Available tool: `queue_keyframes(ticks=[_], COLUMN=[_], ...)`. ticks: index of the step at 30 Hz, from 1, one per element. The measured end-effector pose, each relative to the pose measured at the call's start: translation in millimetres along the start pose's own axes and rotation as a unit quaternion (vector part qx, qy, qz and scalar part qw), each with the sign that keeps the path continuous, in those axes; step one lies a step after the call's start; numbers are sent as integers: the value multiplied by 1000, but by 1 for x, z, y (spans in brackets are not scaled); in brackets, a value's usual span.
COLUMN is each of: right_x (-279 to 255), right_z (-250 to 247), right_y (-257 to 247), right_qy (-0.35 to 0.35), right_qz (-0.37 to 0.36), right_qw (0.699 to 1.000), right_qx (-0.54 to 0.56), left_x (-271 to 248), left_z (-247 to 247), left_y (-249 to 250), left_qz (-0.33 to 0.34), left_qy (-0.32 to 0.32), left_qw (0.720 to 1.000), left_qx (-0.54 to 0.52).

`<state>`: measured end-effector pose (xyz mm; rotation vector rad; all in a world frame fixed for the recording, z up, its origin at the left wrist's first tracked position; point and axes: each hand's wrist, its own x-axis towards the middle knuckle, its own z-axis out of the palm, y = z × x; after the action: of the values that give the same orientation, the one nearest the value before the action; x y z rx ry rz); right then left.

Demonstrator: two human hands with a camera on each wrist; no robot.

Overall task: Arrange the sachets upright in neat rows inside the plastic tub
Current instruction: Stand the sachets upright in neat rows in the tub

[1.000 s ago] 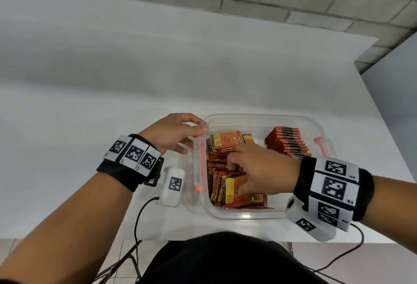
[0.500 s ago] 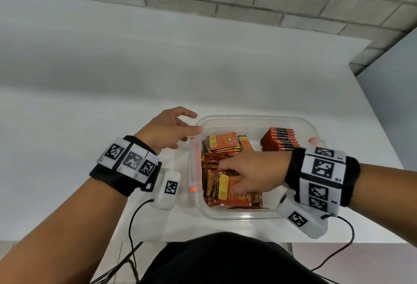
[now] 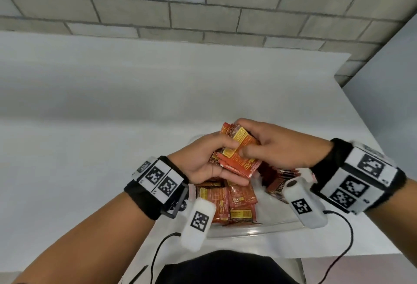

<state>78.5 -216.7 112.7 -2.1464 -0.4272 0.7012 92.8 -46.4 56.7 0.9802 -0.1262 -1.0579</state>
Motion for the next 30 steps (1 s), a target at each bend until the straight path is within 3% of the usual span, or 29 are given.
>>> queue_keyframes(ticks=[4,8,15,18,21,25,30], right_x=[-2,-6,-15,-15,-15,-16,-24], right_z=[3,0,-5,-2,4,8,3], right_y=[15,24,41,51,56,59,63], right_qy=[146,218,288,330,329,336,361], right_qz=[-4,-4,12,33,53,57,55], right_qw=[984,974,955,922,896,881,883], right_qx=[-104,-57,67,201,293,327,294], left_x=[9,12,17,23,27,31,32], left_z=[2,4,1,2,7,12,11], left_y=[0,4,6,2,0,-1,2], left_qz=[13,49,87,100,110,119,106], left_qy=[32,52,60,93,115,133,144], left_qw=[999,997,993,991,986,982,983], left_qx=[-18,-13,-44,-7,50,68,-35])
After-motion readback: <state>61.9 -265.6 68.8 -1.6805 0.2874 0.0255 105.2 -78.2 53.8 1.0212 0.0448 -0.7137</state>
